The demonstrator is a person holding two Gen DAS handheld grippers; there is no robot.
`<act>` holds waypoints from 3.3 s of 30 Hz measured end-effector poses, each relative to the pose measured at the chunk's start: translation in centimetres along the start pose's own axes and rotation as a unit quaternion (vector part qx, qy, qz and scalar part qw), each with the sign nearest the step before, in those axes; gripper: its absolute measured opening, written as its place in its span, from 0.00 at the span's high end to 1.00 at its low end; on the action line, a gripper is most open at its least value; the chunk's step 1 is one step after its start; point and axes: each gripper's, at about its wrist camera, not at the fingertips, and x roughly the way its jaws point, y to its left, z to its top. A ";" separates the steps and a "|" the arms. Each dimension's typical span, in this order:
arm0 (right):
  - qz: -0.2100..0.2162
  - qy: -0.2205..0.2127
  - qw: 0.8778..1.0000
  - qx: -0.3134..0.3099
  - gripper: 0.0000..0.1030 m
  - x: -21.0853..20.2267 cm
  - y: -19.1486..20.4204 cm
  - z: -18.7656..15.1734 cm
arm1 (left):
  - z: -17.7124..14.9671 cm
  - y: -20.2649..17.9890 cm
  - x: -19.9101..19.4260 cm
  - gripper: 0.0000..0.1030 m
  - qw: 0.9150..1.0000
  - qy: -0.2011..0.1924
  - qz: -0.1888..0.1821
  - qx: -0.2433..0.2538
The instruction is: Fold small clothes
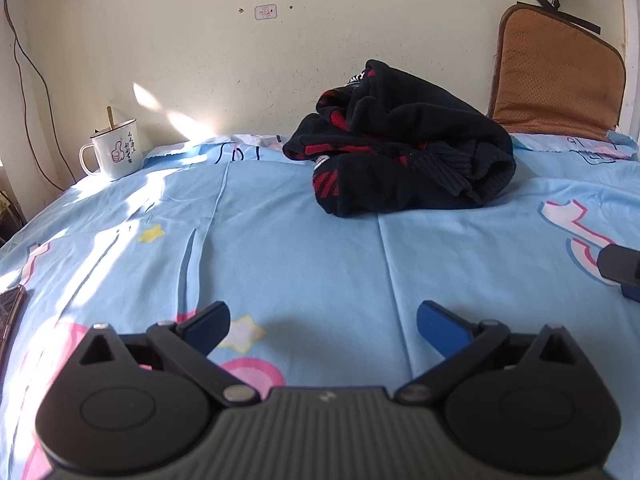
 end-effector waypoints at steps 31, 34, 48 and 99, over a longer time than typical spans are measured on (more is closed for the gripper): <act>0.004 -0.022 1.000 0.010 0.19 -0.5 -0.3 -0.1 | 0.1 0.7 0.1 0.00 1.000 -0.001 0.015 -0.016; 0.006 -0.023 1.000 0.009 0.19 -0.6 -0.3 -0.1 | 0.1 0.7 0.1 0.00 1.000 -0.002 0.020 -0.018; 0.007 -0.027 1.000 0.012 0.19 -0.6 -0.3 -0.2 | 0.2 0.8 0.0 0.00 0.999 -0.006 0.043 -0.023; 0.010 -0.028 0.999 0.016 0.19 -0.6 -0.5 -0.2 | -0.1 0.7 -0.8 0.00 0.999 -0.020 0.043 -0.002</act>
